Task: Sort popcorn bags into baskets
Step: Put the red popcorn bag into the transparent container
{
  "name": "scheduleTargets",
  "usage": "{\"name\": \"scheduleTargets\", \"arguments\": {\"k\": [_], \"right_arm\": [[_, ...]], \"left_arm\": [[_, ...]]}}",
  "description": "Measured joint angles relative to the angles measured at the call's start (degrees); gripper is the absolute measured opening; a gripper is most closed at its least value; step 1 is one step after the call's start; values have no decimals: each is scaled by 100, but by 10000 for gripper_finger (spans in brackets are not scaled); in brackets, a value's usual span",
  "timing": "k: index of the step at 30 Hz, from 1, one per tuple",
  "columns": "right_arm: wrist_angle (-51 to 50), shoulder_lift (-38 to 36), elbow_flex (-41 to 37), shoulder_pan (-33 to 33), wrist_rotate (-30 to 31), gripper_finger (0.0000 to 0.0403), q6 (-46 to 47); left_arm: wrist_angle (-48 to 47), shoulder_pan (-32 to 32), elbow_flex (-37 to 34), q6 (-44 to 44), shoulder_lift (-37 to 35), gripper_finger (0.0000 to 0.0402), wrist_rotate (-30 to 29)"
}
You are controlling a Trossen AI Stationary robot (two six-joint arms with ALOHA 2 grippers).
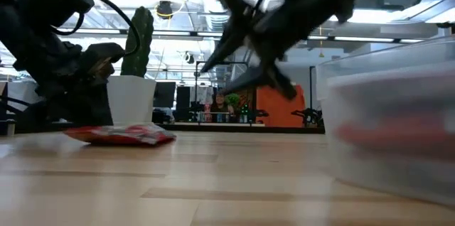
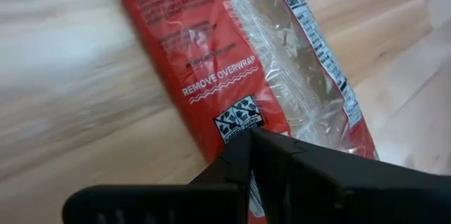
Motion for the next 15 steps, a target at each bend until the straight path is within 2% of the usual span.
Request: {"name": "scheduleTargets", "arguments": {"k": [3, 8, 11, 15], "right_arm": [[480, 448, 3, -132, -103, 221, 395], [420, 994, 253, -298, -394, 220, 594], [379, 1264, 456, -377, -745, 220, 588], [355, 1560, 723, -424, -905, 223, 610]], "left_arm": [[668, 12, -26, -28, 432, 0, 37], [1807, 11, 33, 192, 1249, 0, 23], [1820, 11, 229, 361, 1498, 0, 39], [1668, 66, 393, 417, 1550, 0, 96]]}}
